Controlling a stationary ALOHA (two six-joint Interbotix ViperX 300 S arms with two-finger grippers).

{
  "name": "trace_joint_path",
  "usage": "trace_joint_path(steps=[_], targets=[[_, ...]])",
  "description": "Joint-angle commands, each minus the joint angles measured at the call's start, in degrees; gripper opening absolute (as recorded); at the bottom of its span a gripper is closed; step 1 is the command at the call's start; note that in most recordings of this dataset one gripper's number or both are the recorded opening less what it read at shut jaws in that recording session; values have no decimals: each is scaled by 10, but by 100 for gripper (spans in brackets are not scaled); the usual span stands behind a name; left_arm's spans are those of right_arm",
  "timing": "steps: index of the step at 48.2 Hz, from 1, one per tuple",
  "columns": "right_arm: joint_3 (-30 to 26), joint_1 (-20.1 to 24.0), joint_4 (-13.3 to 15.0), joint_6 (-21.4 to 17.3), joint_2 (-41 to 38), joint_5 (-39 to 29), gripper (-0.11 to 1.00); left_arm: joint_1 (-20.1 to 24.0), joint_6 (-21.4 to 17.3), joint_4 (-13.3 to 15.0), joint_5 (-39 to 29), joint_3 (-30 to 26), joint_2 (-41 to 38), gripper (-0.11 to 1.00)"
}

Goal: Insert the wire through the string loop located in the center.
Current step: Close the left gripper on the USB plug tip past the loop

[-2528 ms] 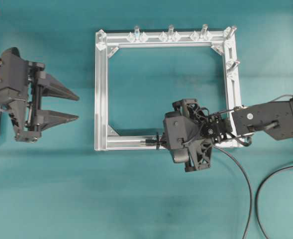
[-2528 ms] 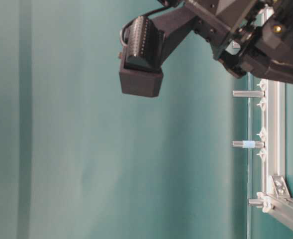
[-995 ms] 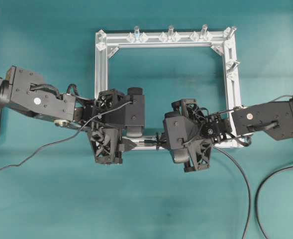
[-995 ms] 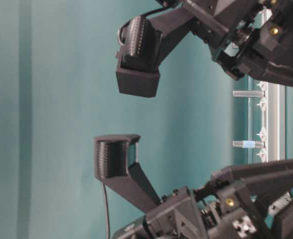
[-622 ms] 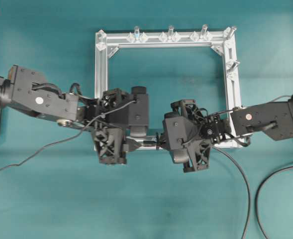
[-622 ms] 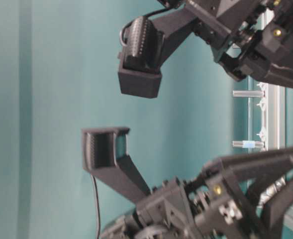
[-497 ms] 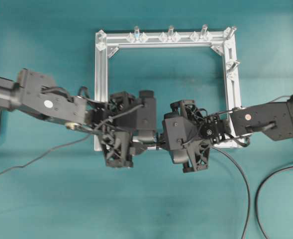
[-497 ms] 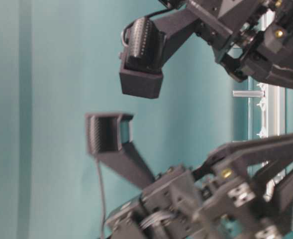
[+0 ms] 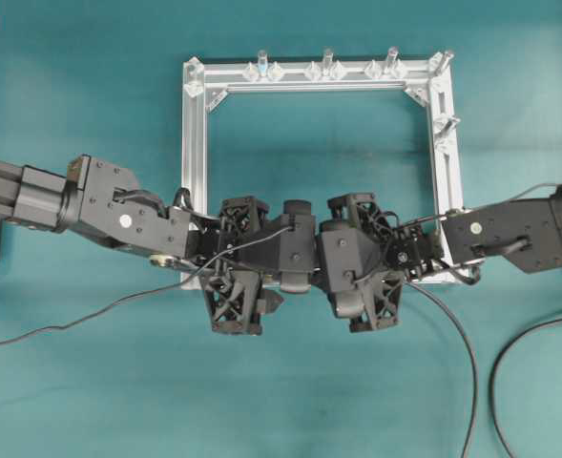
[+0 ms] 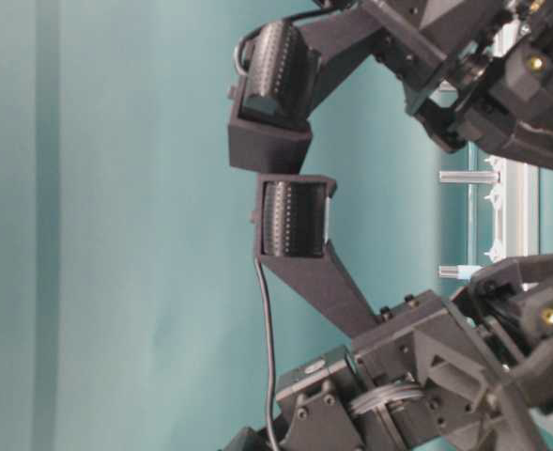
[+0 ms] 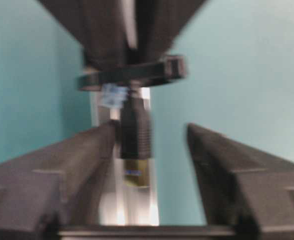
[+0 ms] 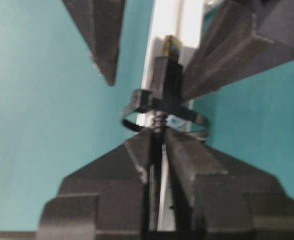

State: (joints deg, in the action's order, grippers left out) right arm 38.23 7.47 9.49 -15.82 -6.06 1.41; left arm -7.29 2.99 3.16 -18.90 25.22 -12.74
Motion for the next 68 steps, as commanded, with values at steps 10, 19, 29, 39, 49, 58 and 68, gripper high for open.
trace_joint_path(steps=[10,19,29,39,49,58,68], targets=[[-7,-4,2,-1,8,4,10,1,3,-1,2,-20,13,44],[-7,-4,1,0,9,5,10,1,2,-2,1,-22,13,20],[-7,-4,1,0,9,5,10,1,5,-1,1,-23,13,20],[-7,-4,1,0,9,5,10,1,16,-1,-11,-29,13,20],[-5,-4,1,0,8,5,10,1,18,-1,-12,-29,14,20],[-4,-4,1,0,9,5,10,1,18,-2,-12,-29,14,20],[-4,-3,1,0,9,5,10,1,18,-1,-12,-30,17,20]])
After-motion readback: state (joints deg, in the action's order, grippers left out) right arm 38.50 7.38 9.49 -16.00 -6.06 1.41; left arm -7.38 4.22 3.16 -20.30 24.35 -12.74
